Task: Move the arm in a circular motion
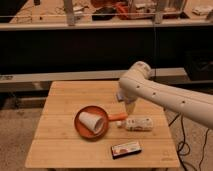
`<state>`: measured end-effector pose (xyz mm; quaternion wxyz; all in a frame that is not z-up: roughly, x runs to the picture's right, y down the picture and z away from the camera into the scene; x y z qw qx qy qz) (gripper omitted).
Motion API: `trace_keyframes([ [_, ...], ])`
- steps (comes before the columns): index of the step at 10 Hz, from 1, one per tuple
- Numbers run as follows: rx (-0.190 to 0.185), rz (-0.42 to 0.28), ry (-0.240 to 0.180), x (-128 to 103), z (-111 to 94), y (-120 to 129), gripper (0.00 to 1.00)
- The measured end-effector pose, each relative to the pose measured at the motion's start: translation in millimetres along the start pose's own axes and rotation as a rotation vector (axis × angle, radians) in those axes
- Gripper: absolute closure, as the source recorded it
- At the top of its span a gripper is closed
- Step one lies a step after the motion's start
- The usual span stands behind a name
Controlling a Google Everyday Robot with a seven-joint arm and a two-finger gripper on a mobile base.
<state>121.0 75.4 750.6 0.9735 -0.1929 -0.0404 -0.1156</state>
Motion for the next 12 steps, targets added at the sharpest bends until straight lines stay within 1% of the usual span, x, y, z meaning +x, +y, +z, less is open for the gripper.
trace_keyframes([
  [2,0.008,0.016,-0.006,13.9,0.5,10.6,0.20],
  [4,0.009,0.032,-0.011,20.8,0.7,13.5,0.20],
  [5,0.009,0.052,-0.013,36.6,0.7,17.8,0.20],
  [8,0.010,0.093,-0.030,61.2,1.4,19.6,0.20],
  [9,0.007,0.103,-0.047,62.7,1.6,20.2,0.20],
  [11,0.000,0.128,-0.046,68.0,3.7,17.9,0.20],
  [12,-0.001,0.151,-0.044,75.9,4.9,13.2,0.20],
])
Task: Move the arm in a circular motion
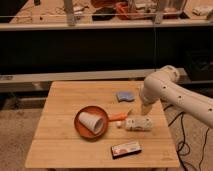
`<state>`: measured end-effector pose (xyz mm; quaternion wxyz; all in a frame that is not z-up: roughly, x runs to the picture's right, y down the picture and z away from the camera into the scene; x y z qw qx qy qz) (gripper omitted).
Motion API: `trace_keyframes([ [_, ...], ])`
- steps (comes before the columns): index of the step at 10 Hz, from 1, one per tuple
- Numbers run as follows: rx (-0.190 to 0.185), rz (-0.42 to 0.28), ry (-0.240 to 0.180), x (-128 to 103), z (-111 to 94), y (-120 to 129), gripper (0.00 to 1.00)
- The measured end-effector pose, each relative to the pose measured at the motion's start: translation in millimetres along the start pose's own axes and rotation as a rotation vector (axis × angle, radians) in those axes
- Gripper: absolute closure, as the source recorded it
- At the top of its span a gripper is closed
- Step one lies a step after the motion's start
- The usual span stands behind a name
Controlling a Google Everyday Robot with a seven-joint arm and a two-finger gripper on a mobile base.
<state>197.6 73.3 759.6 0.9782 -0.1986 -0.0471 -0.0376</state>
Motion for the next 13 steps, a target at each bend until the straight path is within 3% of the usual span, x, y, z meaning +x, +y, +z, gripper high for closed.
trace_keyframes([
  [3,-0.008,0.047,-0.002,23.0,0.5,-1.3,0.20],
  [7,-0.019,0.097,0.007,35.6,7.0,-14.6,0.20],
  [13,-0.043,0.133,0.011,35.0,17.1,-42.1,0.20],
])
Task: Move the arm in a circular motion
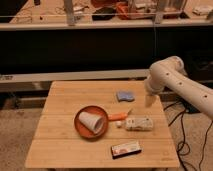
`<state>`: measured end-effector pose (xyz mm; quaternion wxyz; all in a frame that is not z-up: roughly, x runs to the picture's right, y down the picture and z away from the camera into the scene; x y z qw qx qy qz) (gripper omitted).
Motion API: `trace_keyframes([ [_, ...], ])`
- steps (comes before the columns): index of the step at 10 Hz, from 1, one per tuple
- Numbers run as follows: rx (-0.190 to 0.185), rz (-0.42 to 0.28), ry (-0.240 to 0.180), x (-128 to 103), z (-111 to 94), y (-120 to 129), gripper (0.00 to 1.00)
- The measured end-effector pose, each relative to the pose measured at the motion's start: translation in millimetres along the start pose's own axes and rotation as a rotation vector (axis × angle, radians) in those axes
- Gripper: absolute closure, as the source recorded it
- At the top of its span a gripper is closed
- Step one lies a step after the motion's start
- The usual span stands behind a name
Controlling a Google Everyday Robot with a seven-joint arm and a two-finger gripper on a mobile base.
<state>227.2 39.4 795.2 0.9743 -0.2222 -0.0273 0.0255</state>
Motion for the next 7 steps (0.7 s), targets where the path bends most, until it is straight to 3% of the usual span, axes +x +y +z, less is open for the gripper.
trace_keyframes([
  [2,-0.006,-0.004,-0.005,-18.0,2.2,0.7,0.20],
  [7,-0.004,-0.064,-0.013,-91.7,8.1,-0.4,0.20],
])
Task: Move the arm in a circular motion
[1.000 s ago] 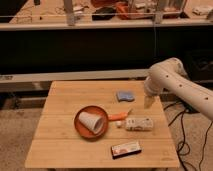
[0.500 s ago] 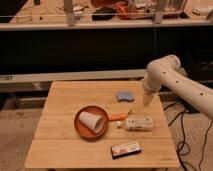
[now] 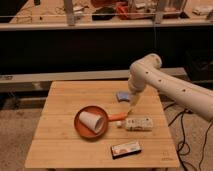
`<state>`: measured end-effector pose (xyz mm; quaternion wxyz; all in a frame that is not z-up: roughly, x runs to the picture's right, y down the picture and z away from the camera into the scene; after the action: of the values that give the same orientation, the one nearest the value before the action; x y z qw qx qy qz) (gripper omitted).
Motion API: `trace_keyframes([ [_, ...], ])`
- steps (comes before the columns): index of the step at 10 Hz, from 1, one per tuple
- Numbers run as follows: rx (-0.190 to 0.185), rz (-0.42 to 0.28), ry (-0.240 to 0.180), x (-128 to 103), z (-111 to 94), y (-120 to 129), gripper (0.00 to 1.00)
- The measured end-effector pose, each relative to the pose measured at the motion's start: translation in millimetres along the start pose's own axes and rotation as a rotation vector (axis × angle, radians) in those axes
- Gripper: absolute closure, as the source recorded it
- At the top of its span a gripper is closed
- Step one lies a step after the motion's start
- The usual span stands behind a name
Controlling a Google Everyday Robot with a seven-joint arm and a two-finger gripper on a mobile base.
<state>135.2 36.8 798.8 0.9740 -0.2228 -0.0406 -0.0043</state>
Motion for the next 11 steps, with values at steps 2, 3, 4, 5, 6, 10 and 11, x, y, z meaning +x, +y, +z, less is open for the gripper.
trace_keyframes([
  [2,0.002,-0.017,-0.002,-15.4,0.5,0.6,0.20],
  [3,0.002,-0.030,-0.002,-27.5,0.9,0.0,0.20],
  [4,0.001,-0.037,-0.002,-33.0,1.2,0.5,0.20],
  [5,-0.001,-0.044,-0.002,-37.8,1.2,4.8,0.20],
  [6,-0.001,-0.049,-0.001,-41.2,0.4,9.0,0.20],
  [10,0.000,-0.052,-0.011,-53.2,-2.4,20.2,0.20],
  [11,0.001,-0.041,-0.013,-47.2,-3.3,24.4,0.20],
])
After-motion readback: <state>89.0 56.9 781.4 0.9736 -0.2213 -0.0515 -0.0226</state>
